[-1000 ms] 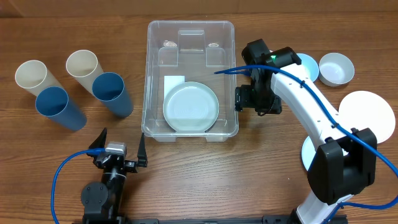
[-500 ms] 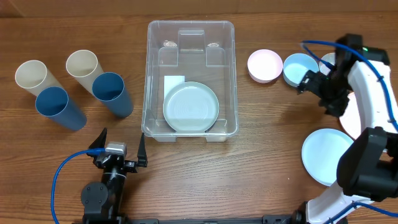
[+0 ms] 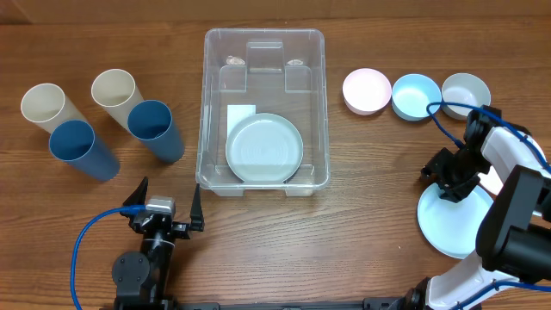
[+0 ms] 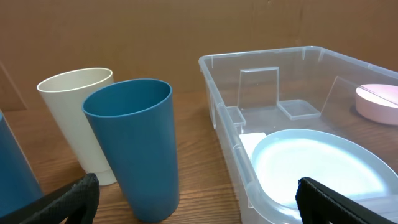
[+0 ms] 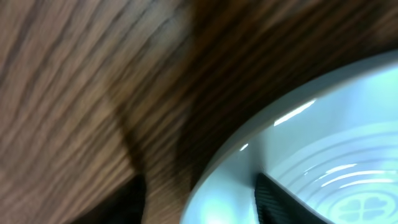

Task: Pack container
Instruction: 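Release the plate and move the right gripper to the second light-blue plate, then grasp the second light-blue plate and lower it into the container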

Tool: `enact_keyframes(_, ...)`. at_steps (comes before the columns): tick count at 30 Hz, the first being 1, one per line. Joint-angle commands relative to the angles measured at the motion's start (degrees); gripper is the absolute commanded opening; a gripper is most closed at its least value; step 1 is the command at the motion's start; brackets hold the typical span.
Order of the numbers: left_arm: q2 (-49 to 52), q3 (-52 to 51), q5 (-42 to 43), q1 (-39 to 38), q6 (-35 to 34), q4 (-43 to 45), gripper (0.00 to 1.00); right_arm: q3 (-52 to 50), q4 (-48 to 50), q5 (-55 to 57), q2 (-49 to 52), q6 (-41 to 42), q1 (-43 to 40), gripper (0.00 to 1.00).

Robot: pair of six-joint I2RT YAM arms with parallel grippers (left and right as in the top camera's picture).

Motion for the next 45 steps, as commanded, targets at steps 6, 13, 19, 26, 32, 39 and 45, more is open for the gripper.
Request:
enact_keyframes(6, -0.4, -0.2, -0.2, 0.6, 0.7, -0.1, 1.0, -3.7, 3.3, -0.2, -0.1, 0.3, 0.0, 0.04)
enact_keyframes(13, -0.4, -0.2, -0.2, 0.6, 0.7, -0.1, 1.0, -2.0, 1.1, -2.3, -0.1, 0.3, 3.3, 0.04)
enact_keyframes(19, -0.4, -0.2, -0.2, 0.6, 0.7, -0.1, 1.0, 13.3, -12.3, -3.1, -0.2, -0.2, 8.9, 0.04)
enact_keyframes(26, -0.4, -0.2, -0.2, 0.6, 0.7, -0.1, 1.0, 35.6, -26.0, -1.3, -0.2, -2.2, 16.7, 0.04)
enact_keyframes(32, -0.4, -0.2, -0.2, 0.6, 0.7, -0.1, 1.0, 51.9, -31.1, 4.9, -0.2, -12.5, 27.9, 0.04)
enact_keyframes(39, -0.4, -0.2, -0.2, 0.6, 0.7, -0.1, 1.0, 57.6, -29.4, 12.8, -0.2, -17.0, 51.3, 0.04)
enact_keyframes(45, -0.4, -0.2, -0.2, 0.6, 0.7, -0.1, 1.0, 57.5, -25.8, 16.2, -0.2, -17.0, 67.9, 0.04)
